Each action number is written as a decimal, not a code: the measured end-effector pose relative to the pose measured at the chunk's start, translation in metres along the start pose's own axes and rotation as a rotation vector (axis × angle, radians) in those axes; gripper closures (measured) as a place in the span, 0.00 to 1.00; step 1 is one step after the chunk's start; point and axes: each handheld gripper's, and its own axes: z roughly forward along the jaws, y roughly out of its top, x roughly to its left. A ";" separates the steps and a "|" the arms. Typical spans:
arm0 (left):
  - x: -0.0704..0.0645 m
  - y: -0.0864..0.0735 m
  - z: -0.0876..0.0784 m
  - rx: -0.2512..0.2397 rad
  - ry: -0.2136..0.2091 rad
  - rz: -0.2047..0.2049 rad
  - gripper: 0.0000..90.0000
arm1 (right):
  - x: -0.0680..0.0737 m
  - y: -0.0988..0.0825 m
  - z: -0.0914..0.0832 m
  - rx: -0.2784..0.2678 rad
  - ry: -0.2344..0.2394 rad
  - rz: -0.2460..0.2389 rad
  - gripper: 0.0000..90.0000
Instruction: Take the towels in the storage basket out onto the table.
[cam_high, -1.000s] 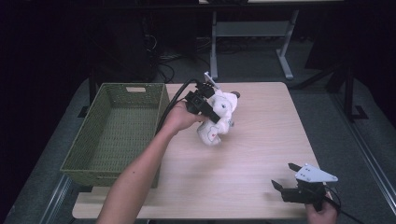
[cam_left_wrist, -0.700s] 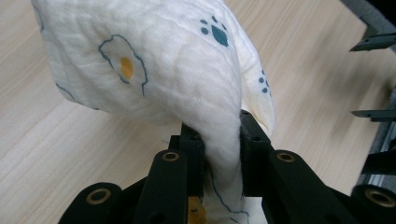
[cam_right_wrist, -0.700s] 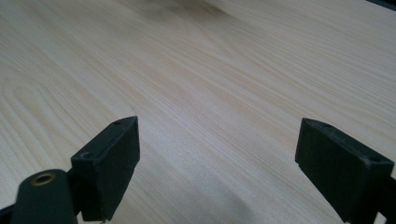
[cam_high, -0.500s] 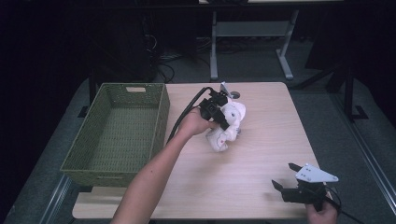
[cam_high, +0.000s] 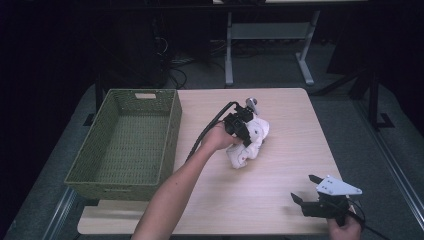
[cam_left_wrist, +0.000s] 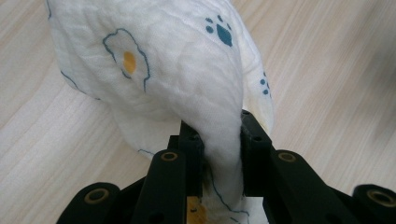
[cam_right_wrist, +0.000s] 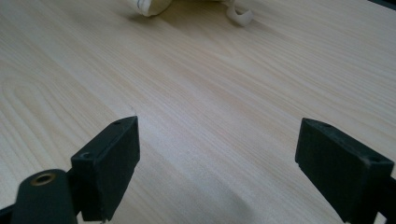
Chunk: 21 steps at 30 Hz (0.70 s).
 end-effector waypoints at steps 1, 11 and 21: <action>0.000 0.001 0.003 0.005 0.001 0.003 0.83 | 0.000 0.000 0.000 0.000 0.000 0.000 0.15; -0.004 0.007 0.017 0.023 0.006 0.003 0.82 | -0.001 0.000 0.000 0.001 -0.003 -0.004 0.15; -0.010 0.013 0.032 0.045 0.027 0.016 0.80 | 0.001 0.000 0.000 0.004 -0.004 -0.002 0.15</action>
